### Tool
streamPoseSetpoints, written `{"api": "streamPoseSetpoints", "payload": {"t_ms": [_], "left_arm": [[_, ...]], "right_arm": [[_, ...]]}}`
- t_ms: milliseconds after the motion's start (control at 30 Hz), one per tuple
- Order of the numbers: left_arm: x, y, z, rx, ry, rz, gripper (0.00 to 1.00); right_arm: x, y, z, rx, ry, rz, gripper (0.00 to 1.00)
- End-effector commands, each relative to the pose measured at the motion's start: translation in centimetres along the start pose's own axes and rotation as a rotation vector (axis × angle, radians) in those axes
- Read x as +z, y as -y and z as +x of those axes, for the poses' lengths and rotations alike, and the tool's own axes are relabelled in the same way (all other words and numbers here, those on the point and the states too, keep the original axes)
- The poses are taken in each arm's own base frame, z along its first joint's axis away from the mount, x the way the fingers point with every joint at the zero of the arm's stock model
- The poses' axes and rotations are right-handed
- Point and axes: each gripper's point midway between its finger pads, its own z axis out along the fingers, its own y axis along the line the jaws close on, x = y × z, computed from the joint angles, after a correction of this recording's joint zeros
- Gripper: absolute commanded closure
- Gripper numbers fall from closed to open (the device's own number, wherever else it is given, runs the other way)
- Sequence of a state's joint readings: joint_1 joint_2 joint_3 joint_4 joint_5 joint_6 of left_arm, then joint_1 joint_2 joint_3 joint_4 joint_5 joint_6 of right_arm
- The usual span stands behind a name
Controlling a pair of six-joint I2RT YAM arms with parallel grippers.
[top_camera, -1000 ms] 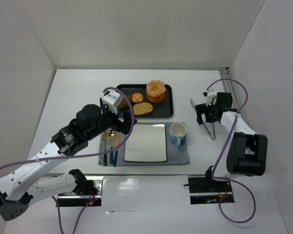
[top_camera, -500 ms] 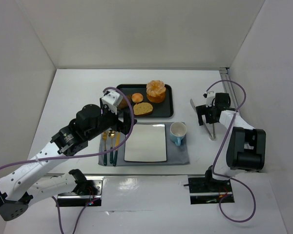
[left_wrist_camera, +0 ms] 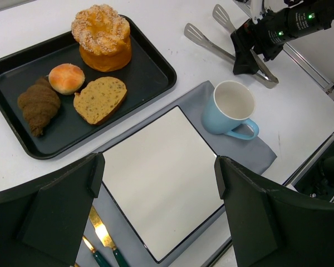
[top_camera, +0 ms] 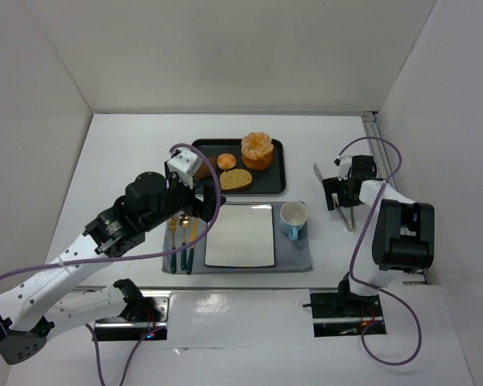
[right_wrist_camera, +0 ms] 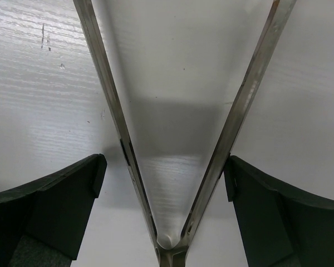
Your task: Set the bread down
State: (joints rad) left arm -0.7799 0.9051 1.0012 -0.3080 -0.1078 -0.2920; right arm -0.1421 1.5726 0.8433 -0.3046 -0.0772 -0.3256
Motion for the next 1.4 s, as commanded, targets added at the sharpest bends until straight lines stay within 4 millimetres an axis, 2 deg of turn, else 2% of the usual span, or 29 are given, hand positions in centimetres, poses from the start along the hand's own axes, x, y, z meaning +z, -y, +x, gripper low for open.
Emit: {"api": "streamPoseSetpoints", "payload": {"t_ms": [0, 100, 267, 400, 433, 467, 533, 567, 633, 667, 800, 1000, 1033, 1067, 1133, 1267, 1367], "left_arm": [[-0.1, 0.6, -1.7, -0.013, 0.065, 0.024, 0.01], [-0.1, 0.6, -1.7, -0.013, 0.065, 0.024, 0.01], [-0.1, 0.4, -1.7, -0.014, 0.067, 0.015, 0.01], [-0.4, 0.5, -1.9, -0.014, 0.076, 0.017, 0.01], [-0.4, 0.5, -1.9, -0.014, 0.076, 0.017, 0.01], [-0.4, 0.5, -1.9, -0.014, 0.076, 0.017, 0.01], [-0.4, 0.5, -1.9, -0.014, 0.076, 0.017, 0.01], [-0.4, 0.5, -1.9, -0.014, 0.076, 0.017, 0.01], [-0.4, 0.3, -2.0, -0.015, 0.078, 0.008, 0.01], [-0.4, 0.3, -2.0, -0.015, 0.078, 0.008, 0.01], [-0.3, 0.2, -1.6, -0.014, 0.07, 0.006, 0.01], [-0.3, -0.2, -1.6, -0.005, 0.074, -0.014, 0.01], [-0.3, -0.3, -1.7, -0.006, 0.076, -0.023, 0.01], [-0.3, -0.3, -1.7, -0.006, 0.076, -0.023, 0.01], [-0.2, -0.5, -1.7, -0.006, 0.078, -0.032, 0.01], [-0.3, -0.9, -1.8, 0.002, 0.082, -0.053, 0.01], [0.0, -1.3, -1.6, 0.012, 0.077, -0.075, 0.01]], "right_arm": [[0.6, 0.5, -1.5, 0.005, 0.035, 0.023, 0.0], [1.1, 0.4, -1.4, 0.019, 0.02, 0.018, 0.01], [1.4, 0.4, -0.8, 0.049, -0.002, -0.011, 0.09], [1.3, 0.4, -0.2, 0.071, -0.014, -0.038, 0.26], [1.3, 0.4, -0.2, 0.08, -0.015, -0.038, 0.34], [1.2, 0.5, -0.2, 0.088, -0.012, -0.044, 0.38], [1.0, 0.4, -0.6, 0.087, 0.003, -0.051, 0.42], [0.7, 0.8, -0.7, 0.093, 0.013, -0.043, 0.49], [0.4, 0.6, -1.1, 0.091, 0.029, -0.051, 0.57], [0.0, 0.5, -1.6, 0.089, 0.049, -0.058, 0.57], [-1.9, 0.4, -3.4, 0.077, 0.127, -0.066, 0.62], [-6.8, -0.1, -7.5, 0.01, 0.312, -0.09, 0.64], [-7.4, -0.3, -7.6, 0.006, 0.323, -0.099, 0.62], [-9.0, -0.2, -8.8, -0.015, 0.367, -0.093, 0.6], [-10.5, -0.6, -9.8, -0.036, 0.405, -0.11, 0.58], [-14.9, -1.5, -12.6, -0.091, 0.502, -0.157, 0.5], [-17.3, -2.1, -14.1, -0.113, 0.55, -0.192, 0.48]]}}
